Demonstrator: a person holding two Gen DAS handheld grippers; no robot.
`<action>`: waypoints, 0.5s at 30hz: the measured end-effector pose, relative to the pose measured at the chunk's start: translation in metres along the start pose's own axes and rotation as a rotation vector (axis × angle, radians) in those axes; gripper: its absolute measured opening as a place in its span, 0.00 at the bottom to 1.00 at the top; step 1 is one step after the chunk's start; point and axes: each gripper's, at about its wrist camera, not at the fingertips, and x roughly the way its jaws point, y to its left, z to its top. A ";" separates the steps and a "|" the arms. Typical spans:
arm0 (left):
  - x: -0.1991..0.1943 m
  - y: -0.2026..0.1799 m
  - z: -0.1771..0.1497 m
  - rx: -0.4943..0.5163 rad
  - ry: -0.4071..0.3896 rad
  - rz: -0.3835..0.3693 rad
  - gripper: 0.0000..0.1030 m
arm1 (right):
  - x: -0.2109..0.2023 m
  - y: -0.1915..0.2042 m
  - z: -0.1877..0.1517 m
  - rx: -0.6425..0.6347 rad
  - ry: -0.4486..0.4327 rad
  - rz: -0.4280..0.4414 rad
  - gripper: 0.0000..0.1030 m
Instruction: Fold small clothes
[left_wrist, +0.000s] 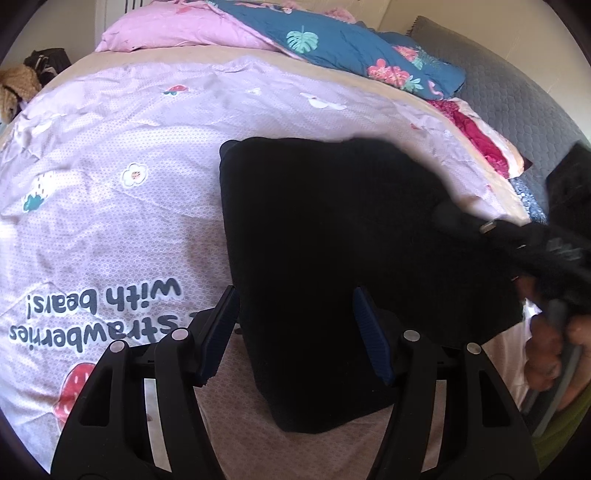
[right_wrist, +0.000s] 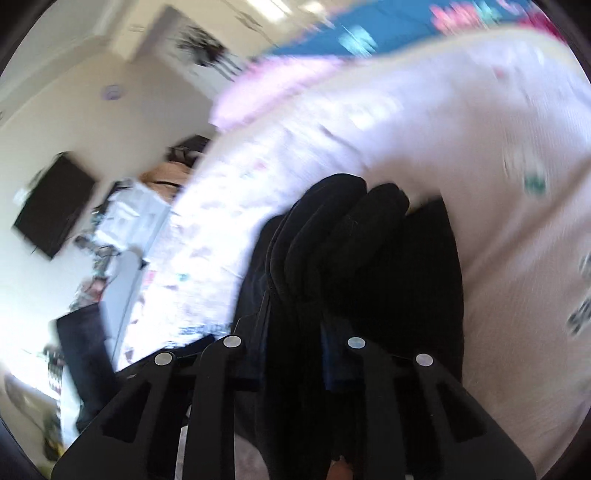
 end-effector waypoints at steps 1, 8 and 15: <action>-0.002 -0.002 0.000 -0.002 -0.003 -0.017 0.53 | -0.011 0.004 0.001 -0.044 -0.019 -0.011 0.19; 0.013 -0.031 -0.013 0.066 0.052 0.019 0.56 | 0.009 -0.049 -0.020 -0.018 0.076 -0.167 0.20; 0.019 -0.027 -0.020 0.055 0.064 0.015 0.66 | 0.000 -0.074 -0.049 0.067 0.012 -0.132 0.38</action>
